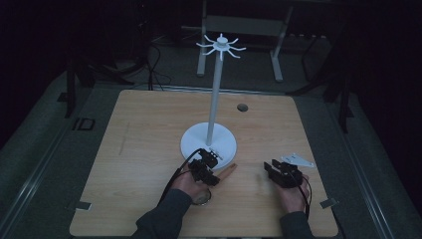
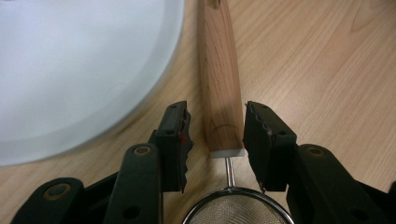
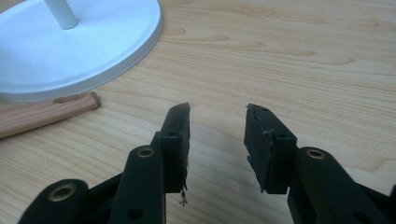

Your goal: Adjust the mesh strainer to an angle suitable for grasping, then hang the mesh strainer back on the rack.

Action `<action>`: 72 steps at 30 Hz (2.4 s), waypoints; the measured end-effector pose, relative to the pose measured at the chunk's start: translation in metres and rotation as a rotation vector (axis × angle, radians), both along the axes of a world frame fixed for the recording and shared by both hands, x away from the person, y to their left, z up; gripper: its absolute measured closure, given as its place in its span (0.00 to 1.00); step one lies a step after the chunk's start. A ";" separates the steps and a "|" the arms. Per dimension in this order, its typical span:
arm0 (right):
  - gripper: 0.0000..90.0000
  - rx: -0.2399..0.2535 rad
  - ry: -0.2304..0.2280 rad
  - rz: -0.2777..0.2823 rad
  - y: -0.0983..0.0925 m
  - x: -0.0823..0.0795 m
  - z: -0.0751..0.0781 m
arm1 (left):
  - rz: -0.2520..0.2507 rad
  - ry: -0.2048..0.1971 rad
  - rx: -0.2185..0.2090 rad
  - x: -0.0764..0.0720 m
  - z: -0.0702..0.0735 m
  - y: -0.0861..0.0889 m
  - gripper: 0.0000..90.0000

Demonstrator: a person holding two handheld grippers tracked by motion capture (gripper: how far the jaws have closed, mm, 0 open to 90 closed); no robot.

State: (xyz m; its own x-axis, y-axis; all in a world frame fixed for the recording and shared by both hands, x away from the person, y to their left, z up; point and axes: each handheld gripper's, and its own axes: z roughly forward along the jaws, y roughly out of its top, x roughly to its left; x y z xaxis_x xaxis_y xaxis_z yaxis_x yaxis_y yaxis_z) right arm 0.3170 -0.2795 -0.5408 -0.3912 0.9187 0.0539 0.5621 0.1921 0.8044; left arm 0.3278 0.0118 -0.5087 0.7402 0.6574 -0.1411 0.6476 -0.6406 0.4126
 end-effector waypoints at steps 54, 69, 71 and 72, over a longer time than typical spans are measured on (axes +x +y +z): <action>0.67 -0.008 0.001 0.000 0.000 0.000 -0.003 | -0.027 0.035 0.089 0.005 0.000 -0.011 0.77; 0.67 -0.010 -0.002 -0.002 0.001 0.000 -0.003 | 0.031 -0.041 0.013 0.006 0.018 0.004 0.77; 0.66 -0.012 -0.003 -0.002 0.001 0.000 -0.003 | 0.039 -0.052 0.002 0.006 0.020 0.005 0.77; 0.66 -0.012 -0.003 -0.002 0.001 0.000 -0.003 | 0.039 -0.052 0.002 0.006 0.020 0.005 0.77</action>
State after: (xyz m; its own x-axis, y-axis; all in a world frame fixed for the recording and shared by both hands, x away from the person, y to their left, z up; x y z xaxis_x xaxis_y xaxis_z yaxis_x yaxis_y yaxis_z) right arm 0.3170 -0.2784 -0.5439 -0.3898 0.9200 0.0417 0.5600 0.2009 0.8038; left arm 0.3334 0.0168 -0.4884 0.7206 0.6857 -0.1024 0.6497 -0.6163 0.4451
